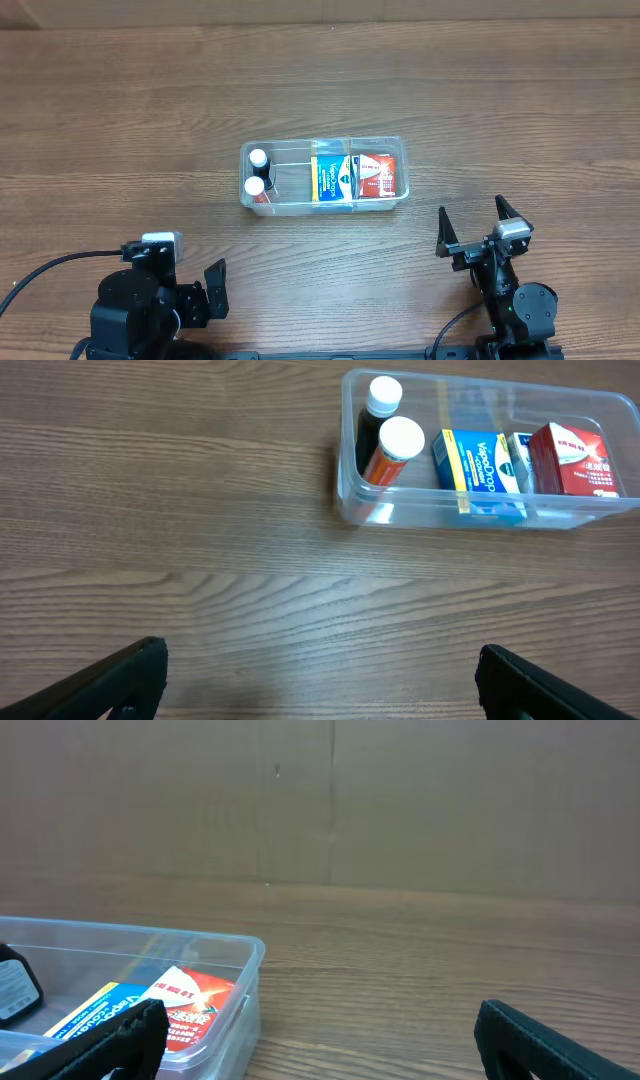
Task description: Pack container
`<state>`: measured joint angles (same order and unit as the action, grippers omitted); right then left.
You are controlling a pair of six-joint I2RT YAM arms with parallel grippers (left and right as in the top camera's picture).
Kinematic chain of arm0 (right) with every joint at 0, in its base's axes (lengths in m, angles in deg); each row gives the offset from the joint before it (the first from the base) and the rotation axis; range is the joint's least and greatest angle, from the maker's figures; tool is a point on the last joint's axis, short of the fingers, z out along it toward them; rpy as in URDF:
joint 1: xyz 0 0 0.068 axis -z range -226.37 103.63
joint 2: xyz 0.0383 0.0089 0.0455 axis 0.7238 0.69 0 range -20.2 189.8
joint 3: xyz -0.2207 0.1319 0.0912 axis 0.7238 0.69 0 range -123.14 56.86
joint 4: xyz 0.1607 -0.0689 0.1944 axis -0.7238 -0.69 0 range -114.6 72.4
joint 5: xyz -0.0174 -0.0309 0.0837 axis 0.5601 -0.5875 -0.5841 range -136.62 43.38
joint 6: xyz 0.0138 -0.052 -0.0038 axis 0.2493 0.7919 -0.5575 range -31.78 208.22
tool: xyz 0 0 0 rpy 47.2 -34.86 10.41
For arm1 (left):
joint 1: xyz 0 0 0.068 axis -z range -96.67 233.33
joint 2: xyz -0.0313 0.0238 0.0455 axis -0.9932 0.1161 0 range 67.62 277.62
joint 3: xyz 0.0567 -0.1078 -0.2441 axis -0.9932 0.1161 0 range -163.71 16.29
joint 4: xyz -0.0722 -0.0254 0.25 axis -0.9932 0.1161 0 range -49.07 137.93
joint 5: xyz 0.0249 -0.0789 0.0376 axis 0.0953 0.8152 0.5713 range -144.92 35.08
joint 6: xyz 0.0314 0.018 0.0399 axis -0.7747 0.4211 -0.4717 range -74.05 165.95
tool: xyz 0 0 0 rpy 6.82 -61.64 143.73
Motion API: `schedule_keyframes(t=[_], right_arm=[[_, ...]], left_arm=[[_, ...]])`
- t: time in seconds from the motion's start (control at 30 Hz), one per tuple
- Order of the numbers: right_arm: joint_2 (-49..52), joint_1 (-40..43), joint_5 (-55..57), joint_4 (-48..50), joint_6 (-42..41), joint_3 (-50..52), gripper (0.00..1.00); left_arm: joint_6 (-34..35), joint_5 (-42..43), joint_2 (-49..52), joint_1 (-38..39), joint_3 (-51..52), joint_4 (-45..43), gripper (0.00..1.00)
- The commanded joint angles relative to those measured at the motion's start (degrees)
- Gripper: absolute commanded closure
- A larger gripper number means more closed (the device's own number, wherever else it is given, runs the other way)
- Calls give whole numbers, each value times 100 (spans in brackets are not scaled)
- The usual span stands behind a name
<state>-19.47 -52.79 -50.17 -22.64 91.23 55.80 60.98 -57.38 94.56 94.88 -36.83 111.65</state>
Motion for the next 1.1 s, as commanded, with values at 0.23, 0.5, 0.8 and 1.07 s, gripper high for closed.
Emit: schedule_keyframes(t=[0.23, 0.5, 0.8, 1.07], right_arm=[[-57, -22, 70, 48, 24, 57, 0], [-57, -22, 68, 48, 24, 57, 0], [-57, -22, 70, 48, 22, 57, 0], [-57, -22, 70, 48, 24, 57, 0]], left_arm=[[-61, -289, -229, -221, 90, -83, 0], [-866, 151, -2138, -774, 3440, -3447, 0], [-1825, 697, -2487, -778, 5285, -6669, 0], [-1825, 678, -2496, -780, 5285, -6669, 0]])
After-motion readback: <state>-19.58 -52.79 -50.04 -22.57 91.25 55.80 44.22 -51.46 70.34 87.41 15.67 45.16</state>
